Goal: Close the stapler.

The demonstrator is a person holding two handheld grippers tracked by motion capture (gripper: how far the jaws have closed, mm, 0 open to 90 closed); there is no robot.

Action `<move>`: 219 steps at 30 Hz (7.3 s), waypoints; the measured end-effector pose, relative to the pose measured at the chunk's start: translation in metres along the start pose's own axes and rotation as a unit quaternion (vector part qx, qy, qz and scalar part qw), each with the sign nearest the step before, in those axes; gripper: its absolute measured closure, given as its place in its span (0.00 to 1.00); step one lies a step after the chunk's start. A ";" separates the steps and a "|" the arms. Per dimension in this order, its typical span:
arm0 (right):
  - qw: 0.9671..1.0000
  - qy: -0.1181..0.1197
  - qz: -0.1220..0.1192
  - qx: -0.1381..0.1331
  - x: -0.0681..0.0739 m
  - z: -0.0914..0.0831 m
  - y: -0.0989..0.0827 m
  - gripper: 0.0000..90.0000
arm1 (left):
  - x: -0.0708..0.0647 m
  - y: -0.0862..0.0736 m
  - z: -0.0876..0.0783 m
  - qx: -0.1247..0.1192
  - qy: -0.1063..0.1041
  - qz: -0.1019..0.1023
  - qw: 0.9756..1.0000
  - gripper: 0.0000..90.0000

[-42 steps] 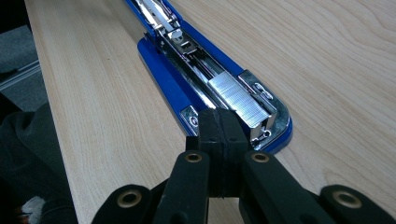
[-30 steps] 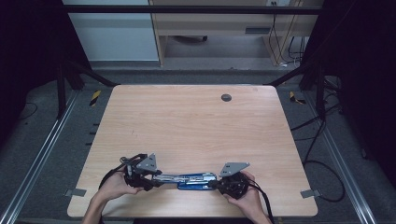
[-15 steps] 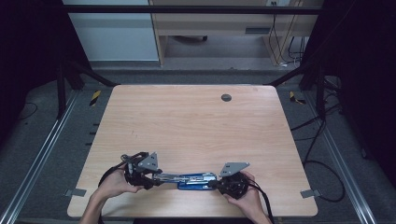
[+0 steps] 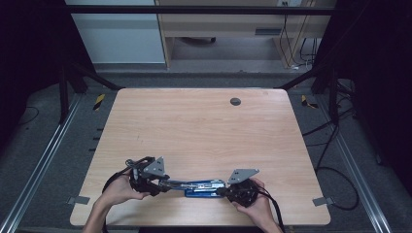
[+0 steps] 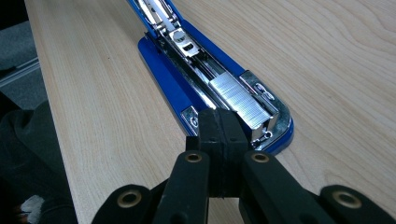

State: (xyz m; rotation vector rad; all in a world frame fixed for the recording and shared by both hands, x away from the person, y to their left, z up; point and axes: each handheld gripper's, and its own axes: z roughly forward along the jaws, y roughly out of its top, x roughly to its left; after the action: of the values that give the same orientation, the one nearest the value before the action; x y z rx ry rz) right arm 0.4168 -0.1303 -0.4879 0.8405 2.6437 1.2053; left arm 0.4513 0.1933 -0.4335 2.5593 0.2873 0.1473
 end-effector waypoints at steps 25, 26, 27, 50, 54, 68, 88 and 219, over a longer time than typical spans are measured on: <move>0.996 0.023 -0.027 -0.080 0.027 0.021 0.066 1.00 | 0.000 0.004 -0.002 0.004 -0.004 0.001 1.000 0.67; 0.996 0.023 -0.029 -0.082 0.028 0.023 0.067 1.00 | 0.000 0.004 -0.002 0.004 -0.004 0.001 1.000 0.67; 0.996 0.025 -0.030 -0.081 0.029 0.027 0.068 1.00 | 0.000 0.004 -0.002 0.003 -0.006 0.000 1.000 0.67; 0.995 0.023 -0.014 -0.097 0.044 0.058 0.079 1.00 | 0.000 0.005 -0.002 -0.002 -0.003 -0.002 1.000 0.66; 0.995 0.023 -0.013 -0.096 0.046 0.061 0.080 1.00 | 0.000 0.005 -0.002 -0.002 -0.003 -0.002 1.000 0.66; 0.996 0.026 -0.014 -0.086 0.048 0.067 0.080 1.00 | 0.000 0.005 -0.010 -0.030 0.006 -0.013 0.999 0.64; 0.996 0.023 -0.016 -0.083 0.048 0.066 0.079 1.00 | 0.003 -0.010 -0.044 -0.187 0.134 -0.132 0.964 0.56; 0.993 0.005 -0.037 -0.112 0.044 -0.008 0.107 1.00 | -0.008 -0.069 0.000 -0.178 0.246 -0.278 0.911 0.47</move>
State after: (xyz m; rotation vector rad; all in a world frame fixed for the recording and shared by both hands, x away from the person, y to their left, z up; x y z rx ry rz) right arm 0.4240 -0.0555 -0.3992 0.6935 2.4611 1.4557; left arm 0.4318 0.2482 -0.4716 1.9524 1.0585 0.5691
